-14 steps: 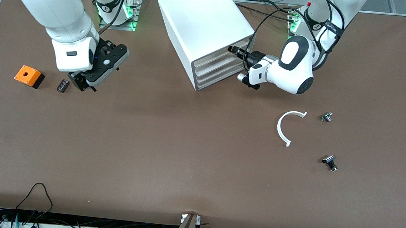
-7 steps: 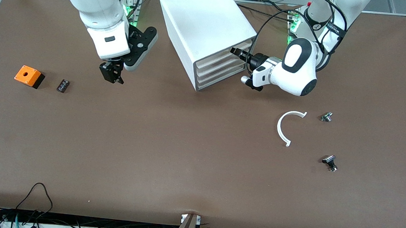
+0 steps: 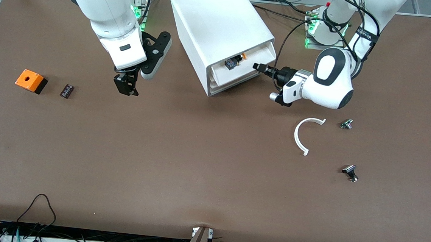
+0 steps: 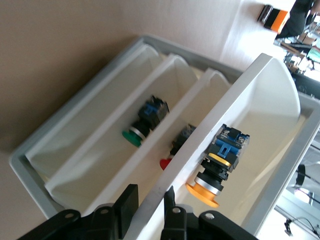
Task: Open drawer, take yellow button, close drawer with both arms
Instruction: 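Lower the right gripper into the drawer while the left gripper withdraws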
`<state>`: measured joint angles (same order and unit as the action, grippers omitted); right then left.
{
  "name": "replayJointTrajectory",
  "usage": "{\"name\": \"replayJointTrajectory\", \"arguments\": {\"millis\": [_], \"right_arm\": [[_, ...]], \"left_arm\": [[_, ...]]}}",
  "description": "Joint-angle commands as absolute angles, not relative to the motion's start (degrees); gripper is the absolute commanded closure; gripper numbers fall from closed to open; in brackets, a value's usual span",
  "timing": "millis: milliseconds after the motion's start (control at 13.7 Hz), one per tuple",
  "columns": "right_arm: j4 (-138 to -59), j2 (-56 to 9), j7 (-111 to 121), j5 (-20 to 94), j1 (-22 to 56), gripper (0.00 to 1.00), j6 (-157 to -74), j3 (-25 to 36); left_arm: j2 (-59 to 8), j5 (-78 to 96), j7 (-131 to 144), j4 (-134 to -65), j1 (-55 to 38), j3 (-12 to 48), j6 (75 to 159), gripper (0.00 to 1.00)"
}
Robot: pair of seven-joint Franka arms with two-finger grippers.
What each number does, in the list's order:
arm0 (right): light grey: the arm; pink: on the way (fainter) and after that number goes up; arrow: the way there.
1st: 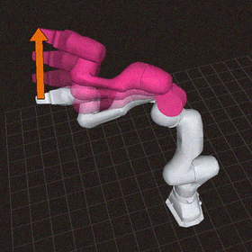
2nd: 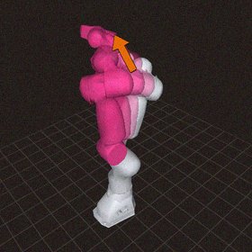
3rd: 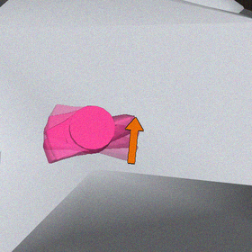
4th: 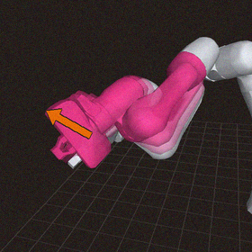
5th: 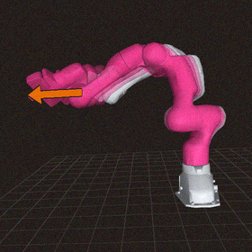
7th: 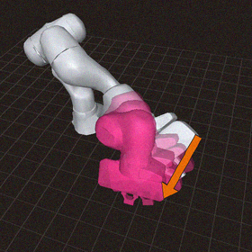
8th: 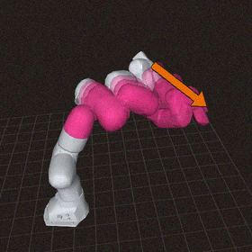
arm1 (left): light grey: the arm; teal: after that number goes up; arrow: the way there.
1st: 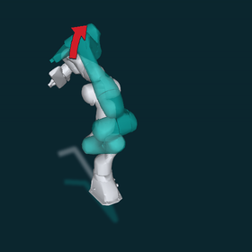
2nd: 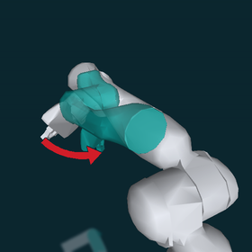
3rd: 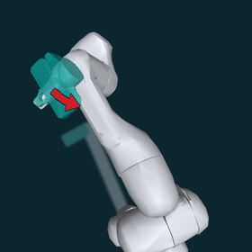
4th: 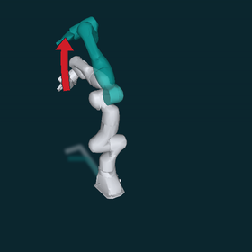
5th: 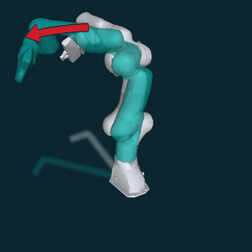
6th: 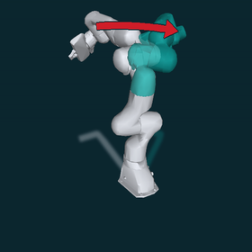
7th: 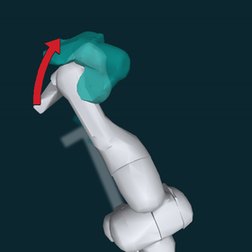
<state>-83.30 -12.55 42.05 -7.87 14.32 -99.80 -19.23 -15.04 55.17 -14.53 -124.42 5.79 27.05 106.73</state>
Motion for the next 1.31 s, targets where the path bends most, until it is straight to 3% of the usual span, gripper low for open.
{"name": "replayJointTrajectory", "arguments": {"millis": [0,364,728,874,946,1019,1238], "right_arm": [[-82.44,-14.32,47.26,-8.79,16.16,0.00,-101.33,-19.34],[-79.82,-17.66,54.65,-8.53,20.91,0.00,-108.54,-19.69],[-69.45,-24.51,64.33,-4.48,22.58,0.00,-109.95,-21.00],[-69.35,-25.13,64.86,-4.48,23.11,0.00,-109.16,-21.18],[-69.35,-25.57,65.39,-4.48,24.07,0.00,-108.46,-21.27],[-69.00,-26.10,65.39,-4.57,25.13,0.00,-106.46,-21.27],[-69.00,-26.28,65.83,-5.18,28.73,0.00,-104.33,-21.09]], "left_arm": [[-15.29,55.11,-11.07,-124.11,5.89,24.97,113.20,0.81],[-16.34,53.54,-11.34,-122.09,5.89,22.77,113.64,0.80],[-16.09,49.22,-10.99,-120.41,5.89,21.37,113.56,0.72],[-15.39,49.22,-11.07,-120.41,5.89,20.92,113.47,0.61],[-14.77,49.22,-10.99,-120.41,5.89,20.92,113.47,0.16],[-13.81,49.22,-10.73,-120.41,6.24,20.92,113.12,0.00],[-9.33,46.69,-9.68,-120.41,8.95,20.83,112.85,0.00]]}}
